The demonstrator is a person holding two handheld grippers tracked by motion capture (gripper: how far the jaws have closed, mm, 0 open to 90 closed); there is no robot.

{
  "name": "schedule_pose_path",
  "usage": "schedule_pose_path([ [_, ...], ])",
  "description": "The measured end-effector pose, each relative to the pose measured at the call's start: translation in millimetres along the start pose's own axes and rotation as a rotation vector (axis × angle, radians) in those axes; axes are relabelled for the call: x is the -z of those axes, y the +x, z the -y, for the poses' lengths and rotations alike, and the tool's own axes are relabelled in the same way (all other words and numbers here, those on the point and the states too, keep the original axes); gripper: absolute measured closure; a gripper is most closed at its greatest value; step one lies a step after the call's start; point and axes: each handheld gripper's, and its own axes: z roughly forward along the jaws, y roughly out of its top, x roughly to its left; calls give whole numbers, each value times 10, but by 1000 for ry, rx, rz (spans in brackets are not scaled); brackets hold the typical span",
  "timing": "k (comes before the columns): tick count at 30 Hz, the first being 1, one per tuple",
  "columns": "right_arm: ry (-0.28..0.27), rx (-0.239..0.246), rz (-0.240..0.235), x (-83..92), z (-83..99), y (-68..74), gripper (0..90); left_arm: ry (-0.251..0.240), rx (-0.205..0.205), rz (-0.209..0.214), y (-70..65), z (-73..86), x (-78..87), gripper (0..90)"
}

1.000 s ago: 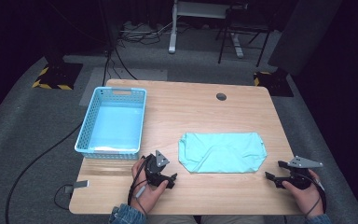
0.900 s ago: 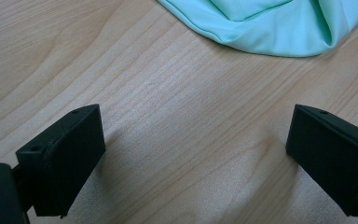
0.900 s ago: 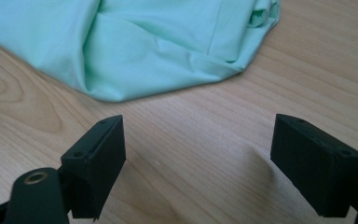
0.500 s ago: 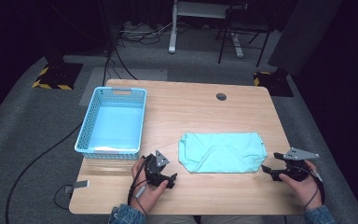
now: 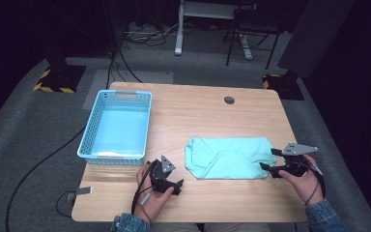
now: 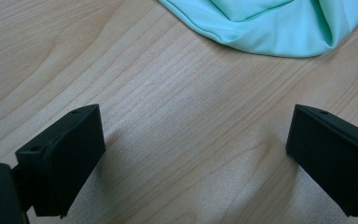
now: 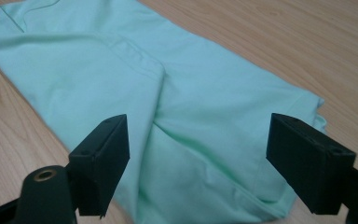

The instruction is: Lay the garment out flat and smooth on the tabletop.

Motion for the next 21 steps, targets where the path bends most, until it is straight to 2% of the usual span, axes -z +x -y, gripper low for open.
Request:
schedule_pose_path([
  [10, -1, 49, -32, -193, -276, 85, 248, 0, 2, -3, 2, 0, 0, 40],
  [21, 38, 120, -84, -522, -508, 153, 313, 1, 3, -5, 3, 0, 2, 41],
])
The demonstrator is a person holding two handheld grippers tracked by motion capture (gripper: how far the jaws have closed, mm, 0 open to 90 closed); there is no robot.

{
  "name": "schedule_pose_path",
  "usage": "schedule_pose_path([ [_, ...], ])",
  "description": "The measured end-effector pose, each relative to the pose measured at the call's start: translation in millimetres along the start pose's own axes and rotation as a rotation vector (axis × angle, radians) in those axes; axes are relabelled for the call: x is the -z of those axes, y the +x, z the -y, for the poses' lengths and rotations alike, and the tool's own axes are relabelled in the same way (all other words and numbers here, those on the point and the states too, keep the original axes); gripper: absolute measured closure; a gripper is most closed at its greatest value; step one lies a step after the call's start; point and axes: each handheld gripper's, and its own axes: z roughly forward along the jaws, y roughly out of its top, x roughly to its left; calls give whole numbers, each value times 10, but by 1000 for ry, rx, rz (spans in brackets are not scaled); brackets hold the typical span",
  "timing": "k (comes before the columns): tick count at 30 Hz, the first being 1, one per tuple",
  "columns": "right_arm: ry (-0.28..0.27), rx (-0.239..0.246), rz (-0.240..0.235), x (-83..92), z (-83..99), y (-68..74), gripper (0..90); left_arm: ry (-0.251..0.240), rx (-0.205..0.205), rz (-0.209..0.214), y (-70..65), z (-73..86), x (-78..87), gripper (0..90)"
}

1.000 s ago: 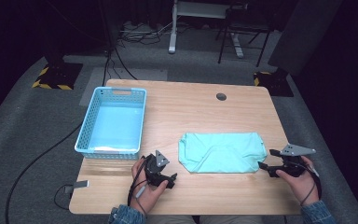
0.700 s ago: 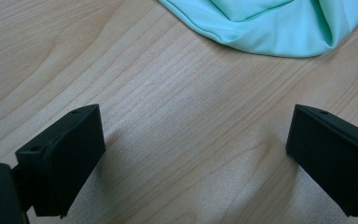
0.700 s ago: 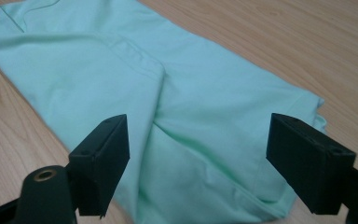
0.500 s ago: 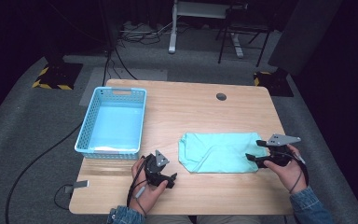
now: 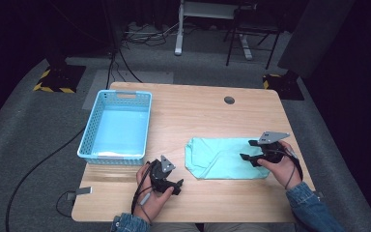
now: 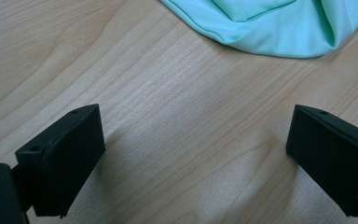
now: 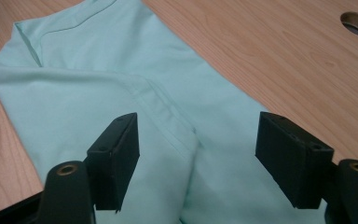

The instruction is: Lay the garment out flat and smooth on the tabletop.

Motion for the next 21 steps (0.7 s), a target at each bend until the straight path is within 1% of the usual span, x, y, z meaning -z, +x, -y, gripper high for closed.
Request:
schedule_pose_path([
  [3, 21, 3, -24, -130, -33, 21, 328, -1, 0, 0, 0, 0, 0, 41],
  [6, 38, 15, -37, -243, -54, 43, 346, 0, -1, -1, 1, 0, 0, 41],
  [9, 35, 22, -41, -322, -78, 54, 377, 0, -1, 0, 1, 0, -1, 41],
  [10, 35, 22, -41, -322, -78, 54, 377, 0, -1, 0, 1, 0, -1, 41],
  [11, 38, 27, -45, -348, -83, 56, 391, -1, 0, 0, 1, 0, -1, 41],
  [12, 51, 28, -64, -414, -84, 65, 432, 0, -2, 1, 2, 0, 0, 41],
  [13, 51, 28, -64, -414, -84, 65, 432, 0, -2, 1, 2, 0, 0, 41],
  [14, 69, 25, -80, -478, -70, 69, 468, 0, -1, 0, 1, 0, -1, 41],
  [15, 83, 25, -80, -497, -62, 70, 504, 0, 0, -1, 1, 0, 0, 41],
  [16, 83, 25, -80, -497, -62, 70, 504, 0, 0, -1, 1, 0, 0, 41],
  [17, 102, 30, -79, -520, -51, 74, 544, 0, -1, 0, 1, 0, 0, 41],
  [18, 101, -1, -102, -520, -38, 91, 656, 0, -1, -1, 1, 0, 0, 41],
  [19, 106, -5, -105, -512, -39, 99, 698, 0, -1, -1, 1, 0, 0, 41],
  [21, 122, 6, -97, -490, -52, 128, 810, -1, 1, -2, 2, 1, -1, 41],
])
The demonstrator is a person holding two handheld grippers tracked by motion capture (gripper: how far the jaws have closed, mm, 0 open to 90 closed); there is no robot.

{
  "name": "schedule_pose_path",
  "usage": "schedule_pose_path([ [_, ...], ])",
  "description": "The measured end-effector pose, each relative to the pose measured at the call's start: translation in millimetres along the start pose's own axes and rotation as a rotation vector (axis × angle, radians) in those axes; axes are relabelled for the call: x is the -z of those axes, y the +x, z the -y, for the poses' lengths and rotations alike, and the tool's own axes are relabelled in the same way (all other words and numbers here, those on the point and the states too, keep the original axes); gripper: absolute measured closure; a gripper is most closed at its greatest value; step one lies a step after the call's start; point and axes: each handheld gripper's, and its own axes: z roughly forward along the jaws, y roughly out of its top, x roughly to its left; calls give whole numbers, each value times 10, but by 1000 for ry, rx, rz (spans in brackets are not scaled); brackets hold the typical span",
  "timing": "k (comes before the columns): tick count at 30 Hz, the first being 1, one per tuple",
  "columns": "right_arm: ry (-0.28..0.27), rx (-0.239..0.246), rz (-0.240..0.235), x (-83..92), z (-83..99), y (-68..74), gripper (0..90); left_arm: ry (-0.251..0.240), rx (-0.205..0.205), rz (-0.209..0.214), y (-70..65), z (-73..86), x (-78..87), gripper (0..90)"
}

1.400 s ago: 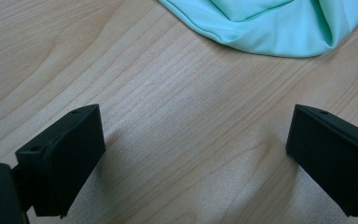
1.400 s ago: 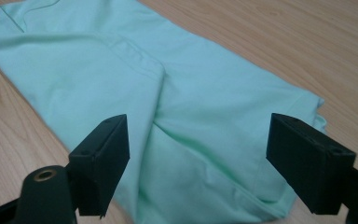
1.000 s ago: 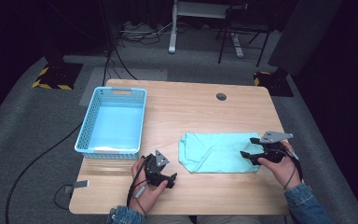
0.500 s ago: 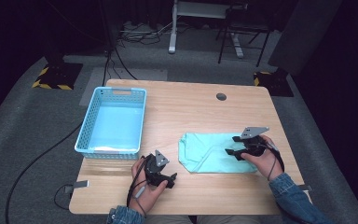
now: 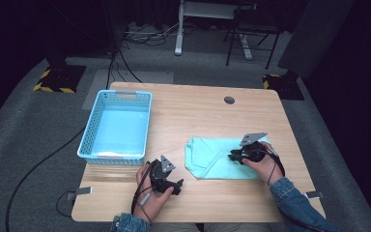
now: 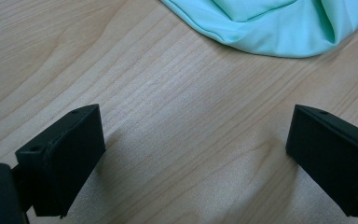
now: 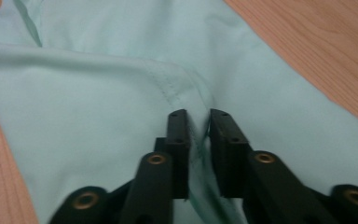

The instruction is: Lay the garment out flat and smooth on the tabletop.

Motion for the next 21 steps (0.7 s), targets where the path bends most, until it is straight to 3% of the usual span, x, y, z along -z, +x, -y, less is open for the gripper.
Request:
schedule_pose_path([
  [5, 12, 38, 12, 79, -53, 77, 877, 0, -2, -2, 2, -1, 0, 41],
  [16, -57, 63, 20, 392, -117, 198, 878, 0, 0, -2, 2, -1, 0, 41],
  [21, -97, 75, 16, 606, -68, 363, 878, 0, 0, -2, 3, -1, 0, 41],
])
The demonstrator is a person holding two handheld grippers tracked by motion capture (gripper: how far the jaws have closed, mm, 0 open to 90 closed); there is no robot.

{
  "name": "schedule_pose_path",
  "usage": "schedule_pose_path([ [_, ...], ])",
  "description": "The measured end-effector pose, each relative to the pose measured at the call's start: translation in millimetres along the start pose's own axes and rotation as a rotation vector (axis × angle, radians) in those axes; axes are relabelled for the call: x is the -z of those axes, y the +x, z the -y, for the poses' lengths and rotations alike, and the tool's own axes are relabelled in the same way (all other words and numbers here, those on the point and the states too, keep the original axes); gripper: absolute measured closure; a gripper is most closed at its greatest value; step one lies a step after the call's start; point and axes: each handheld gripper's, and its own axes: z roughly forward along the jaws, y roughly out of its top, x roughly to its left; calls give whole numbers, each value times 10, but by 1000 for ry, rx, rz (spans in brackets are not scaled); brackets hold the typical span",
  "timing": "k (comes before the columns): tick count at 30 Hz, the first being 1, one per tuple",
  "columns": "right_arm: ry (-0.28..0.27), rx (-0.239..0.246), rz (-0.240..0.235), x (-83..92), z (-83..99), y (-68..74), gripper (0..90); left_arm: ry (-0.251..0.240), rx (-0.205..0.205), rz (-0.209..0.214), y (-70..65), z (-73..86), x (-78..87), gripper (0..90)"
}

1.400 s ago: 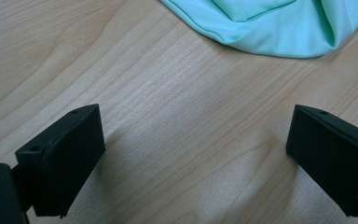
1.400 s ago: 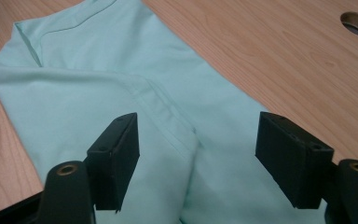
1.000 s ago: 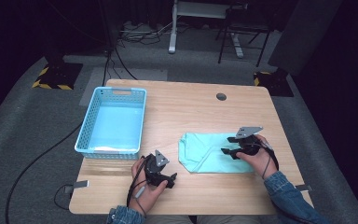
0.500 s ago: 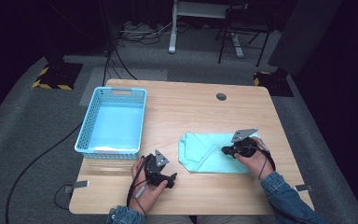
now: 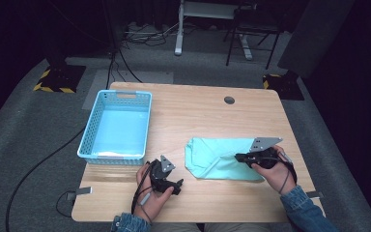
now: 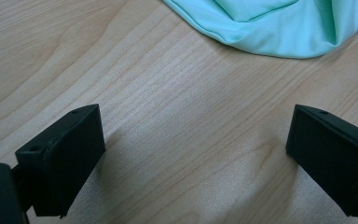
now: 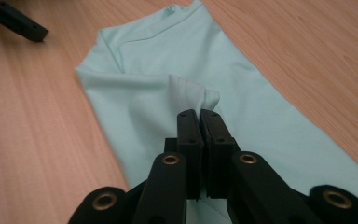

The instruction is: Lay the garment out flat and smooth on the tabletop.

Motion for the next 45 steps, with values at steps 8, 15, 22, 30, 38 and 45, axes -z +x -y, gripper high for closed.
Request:
schedule_pose_path([
  [8, -22, 8, -83, 463, 169, 595, 648, 0, 1, -1, 0, 0, 0, 41],
  [15, -78, -81, 26, 601, 298, 460, 459, 0, 3, -2, 0, 0, 0, 41],
  [22, -95, -156, 72, 531, 429, 208, 399, -1, 4, -3, 1, -2, -3, 41],
  [30, -80, -193, 111, 480, 613, 49, 300, -1, 4, -3, 2, -2, -3, 41],
  [38, -54, -248, 147, 490, 859, -91, 265, 0, 5, -3, 2, -3, -3, 41],
  [45, -20, -306, 167, 462, 1142, -189, 242, 0, 5, -3, 2, -3, -2, 41],
])
